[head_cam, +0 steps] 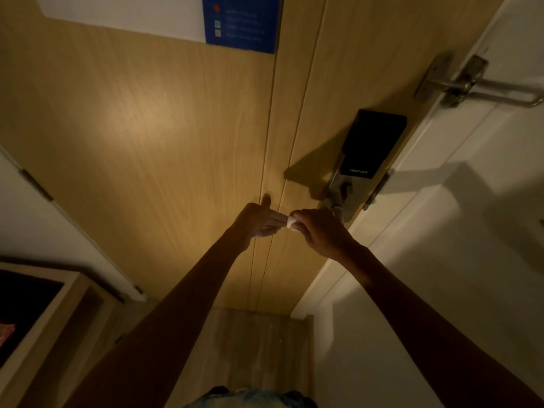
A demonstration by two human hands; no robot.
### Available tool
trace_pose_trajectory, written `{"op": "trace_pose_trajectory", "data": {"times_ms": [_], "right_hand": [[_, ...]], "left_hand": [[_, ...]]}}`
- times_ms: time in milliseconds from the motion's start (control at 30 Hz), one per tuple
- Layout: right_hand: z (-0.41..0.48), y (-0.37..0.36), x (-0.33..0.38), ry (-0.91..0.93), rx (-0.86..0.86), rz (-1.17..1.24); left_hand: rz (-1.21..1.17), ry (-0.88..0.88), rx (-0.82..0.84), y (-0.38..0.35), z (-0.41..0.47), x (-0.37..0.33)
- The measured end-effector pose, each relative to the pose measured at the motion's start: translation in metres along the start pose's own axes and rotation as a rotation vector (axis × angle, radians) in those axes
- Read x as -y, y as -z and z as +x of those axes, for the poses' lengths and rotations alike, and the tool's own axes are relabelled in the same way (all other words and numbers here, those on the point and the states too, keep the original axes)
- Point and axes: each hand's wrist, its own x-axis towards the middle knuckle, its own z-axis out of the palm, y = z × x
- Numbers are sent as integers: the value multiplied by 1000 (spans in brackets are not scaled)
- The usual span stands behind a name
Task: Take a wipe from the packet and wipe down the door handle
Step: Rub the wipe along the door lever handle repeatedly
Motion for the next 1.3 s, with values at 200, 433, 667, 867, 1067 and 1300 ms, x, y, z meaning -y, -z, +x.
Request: {"op": "trace_pose_trajectory", "data": {"times_ms": [200, 433, 667, 867, 1067, 1300], "right_hand": [[5, 3, 1, -25, 55, -5], [16, 12, 4, -73, 230, 55], [20, 12, 0, -67, 169, 98], [-5, -4, 12, 56, -219, -184], [-26, -5, 1, -38, -317, -118], [-12, -8, 13, -89, -257, -39]], "left_hand": [[-29, 20, 19, 1, 5, -2], [-29, 41, 22, 3, 3, -3], [-74, 46, 36, 6, 0, -2], [-69, 40, 63, 10, 3, 3], [-81, 28, 82, 11, 3, 4], [-55, 36, 85, 9, 4, 3]]}}
